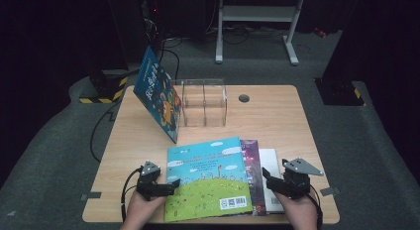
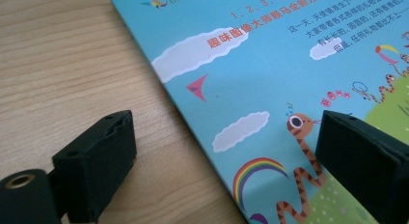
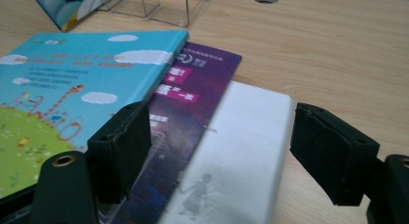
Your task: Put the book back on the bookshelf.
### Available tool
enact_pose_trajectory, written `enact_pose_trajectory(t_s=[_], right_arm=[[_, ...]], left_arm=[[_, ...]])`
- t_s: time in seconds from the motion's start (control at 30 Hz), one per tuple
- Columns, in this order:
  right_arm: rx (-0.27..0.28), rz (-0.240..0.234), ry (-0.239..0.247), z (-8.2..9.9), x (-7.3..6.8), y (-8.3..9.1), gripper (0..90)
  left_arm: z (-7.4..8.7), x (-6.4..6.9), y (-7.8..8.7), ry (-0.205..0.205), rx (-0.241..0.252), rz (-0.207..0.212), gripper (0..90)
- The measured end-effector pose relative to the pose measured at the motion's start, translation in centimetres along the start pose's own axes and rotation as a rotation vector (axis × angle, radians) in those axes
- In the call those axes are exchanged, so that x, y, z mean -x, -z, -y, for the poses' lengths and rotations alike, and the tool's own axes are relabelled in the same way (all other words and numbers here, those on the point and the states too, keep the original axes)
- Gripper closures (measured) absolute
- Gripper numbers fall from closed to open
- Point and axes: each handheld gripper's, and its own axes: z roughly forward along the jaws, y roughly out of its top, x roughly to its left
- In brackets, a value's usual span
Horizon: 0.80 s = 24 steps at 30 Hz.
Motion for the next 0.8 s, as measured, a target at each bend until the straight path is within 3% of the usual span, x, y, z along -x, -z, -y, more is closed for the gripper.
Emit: enact_pose_trajectory(t_s=[0.17, 0.27, 0.4, 0.53, 0.67, 0.73, 0.8], right_arm=[[0.011, -0.012, 0.028, -0.4, -1.7, 0.0, 20.4], [-0.001, -0.022, 0.012, -0.4, -2.4, -0.3, 17.5], [-0.025, -0.049, 0.041, -0.3, -3.6, -0.9, 17.1], [-0.051, -0.100, 0.065, 0.0, -4.7, -1.6, 16.7], [-0.075, -0.133, 0.057, 0.1, -5.5, -2.2, 17.0], [-0.076, -0.130, 0.078, 0.2, -5.9, -2.4, 16.9], [-0.088, -0.139, 0.068, 0.3, -6.3, -2.5, 17.4]], left_arm=[[0.0, 0.7, -0.2, -0.014, -0.005, 0.038, 4.0], [0.0, 1.0, -0.3, -0.016, -0.006, 0.054, 4.0], [0.0, 1.3, -0.4, -0.020, -0.011, 0.073, 4.1], [-0.2, 1.5, -0.6, -0.026, -0.017, 0.068, 0.2], [-0.1, 1.5, -0.6, -0.028, -0.009, 0.070, 0.1], [-0.1, 1.5, -0.7, -0.030, -0.013, 0.073, 0.2], [-0.2, 1.5, -0.7, -0.031, -0.010, 0.074, 0.2]])
